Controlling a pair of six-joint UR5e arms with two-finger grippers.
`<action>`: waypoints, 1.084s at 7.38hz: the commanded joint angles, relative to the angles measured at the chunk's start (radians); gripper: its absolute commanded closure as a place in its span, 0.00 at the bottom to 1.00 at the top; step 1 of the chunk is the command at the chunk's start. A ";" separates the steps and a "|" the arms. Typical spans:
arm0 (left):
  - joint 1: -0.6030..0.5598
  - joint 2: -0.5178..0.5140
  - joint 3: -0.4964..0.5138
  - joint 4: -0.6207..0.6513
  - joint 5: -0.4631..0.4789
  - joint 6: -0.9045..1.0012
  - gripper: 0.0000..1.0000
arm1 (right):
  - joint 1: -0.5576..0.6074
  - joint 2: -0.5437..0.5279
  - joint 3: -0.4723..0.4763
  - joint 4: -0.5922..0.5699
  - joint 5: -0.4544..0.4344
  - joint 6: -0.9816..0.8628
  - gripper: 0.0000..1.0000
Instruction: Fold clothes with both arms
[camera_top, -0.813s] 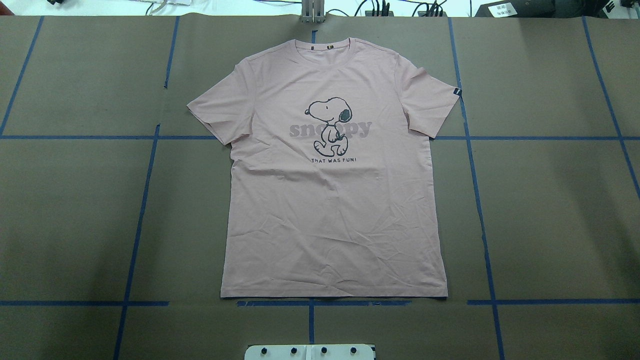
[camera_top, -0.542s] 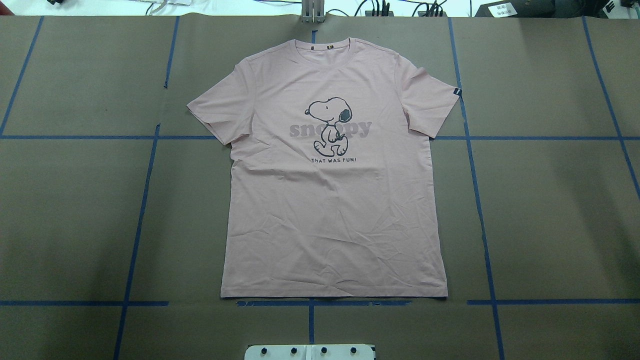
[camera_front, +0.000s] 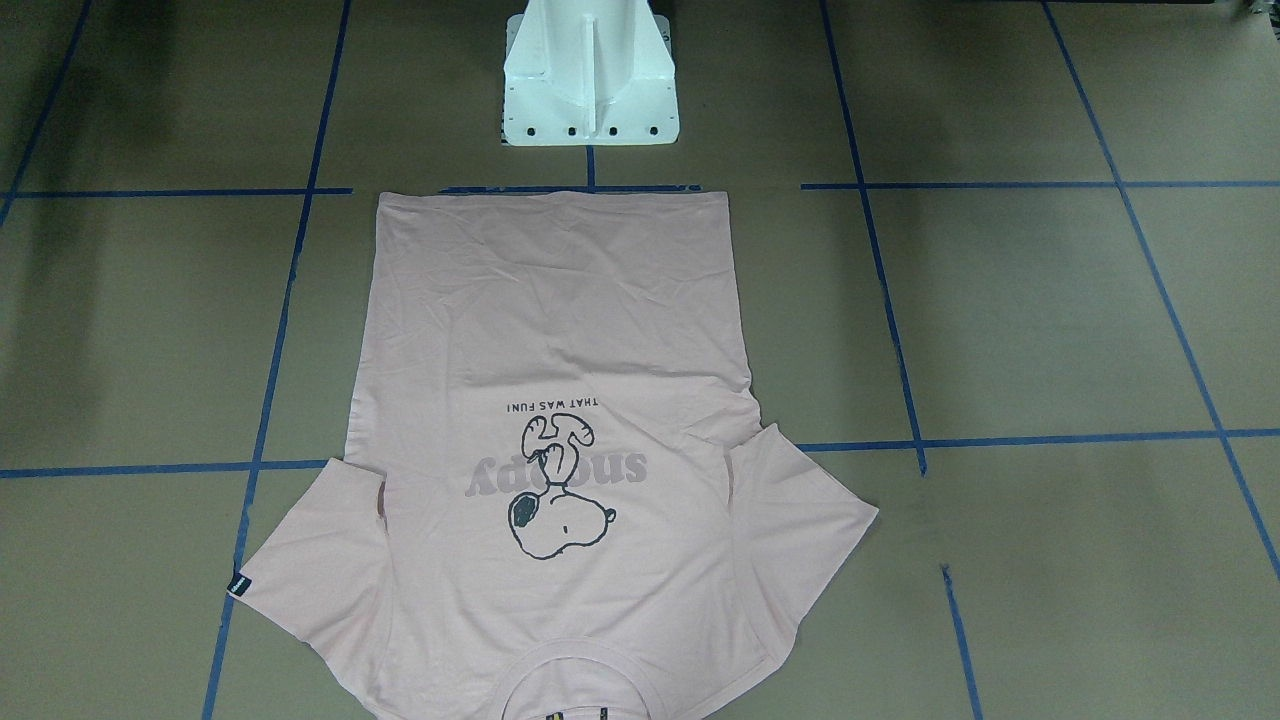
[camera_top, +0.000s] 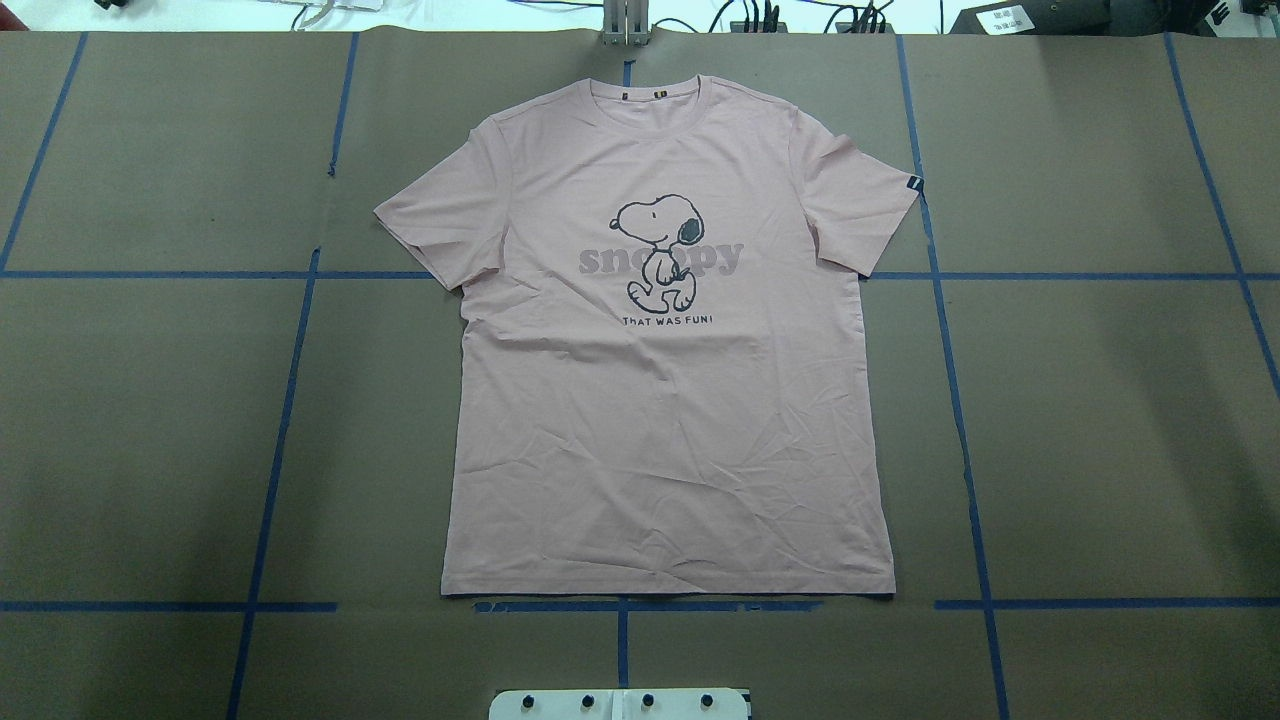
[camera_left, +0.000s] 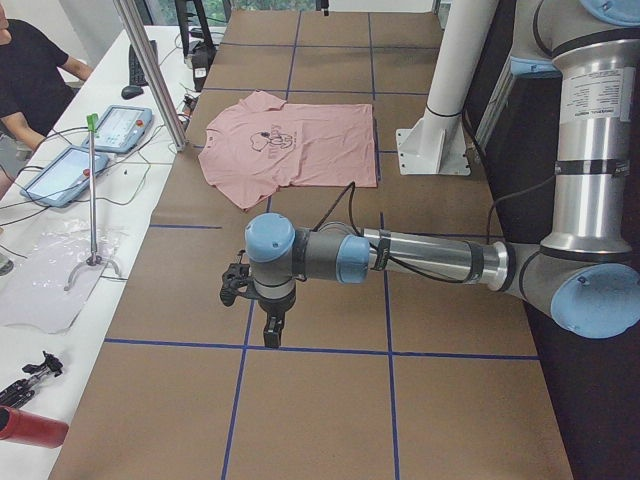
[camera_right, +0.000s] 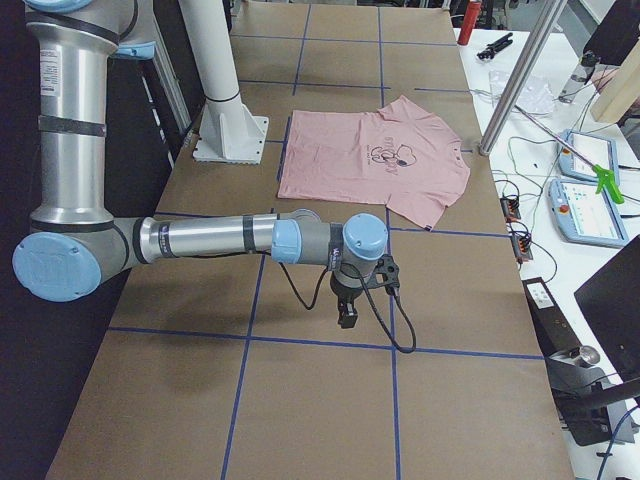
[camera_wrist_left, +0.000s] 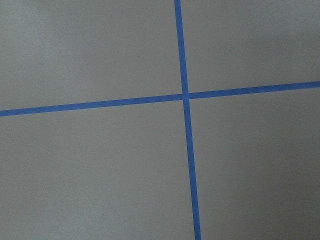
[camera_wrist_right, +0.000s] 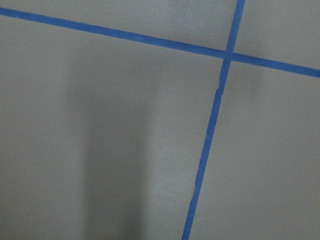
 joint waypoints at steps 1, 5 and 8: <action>0.000 -0.001 -0.022 -0.014 -0.003 0.007 0.00 | -0.016 0.011 0.018 0.029 0.020 0.001 0.00; 0.014 0.022 -0.065 -0.141 -0.087 0.006 0.00 | -0.220 0.248 -0.190 0.335 0.040 0.324 0.00; 0.017 0.022 -0.061 -0.190 -0.184 -0.005 0.00 | -0.330 0.530 -0.497 0.643 0.017 0.834 0.01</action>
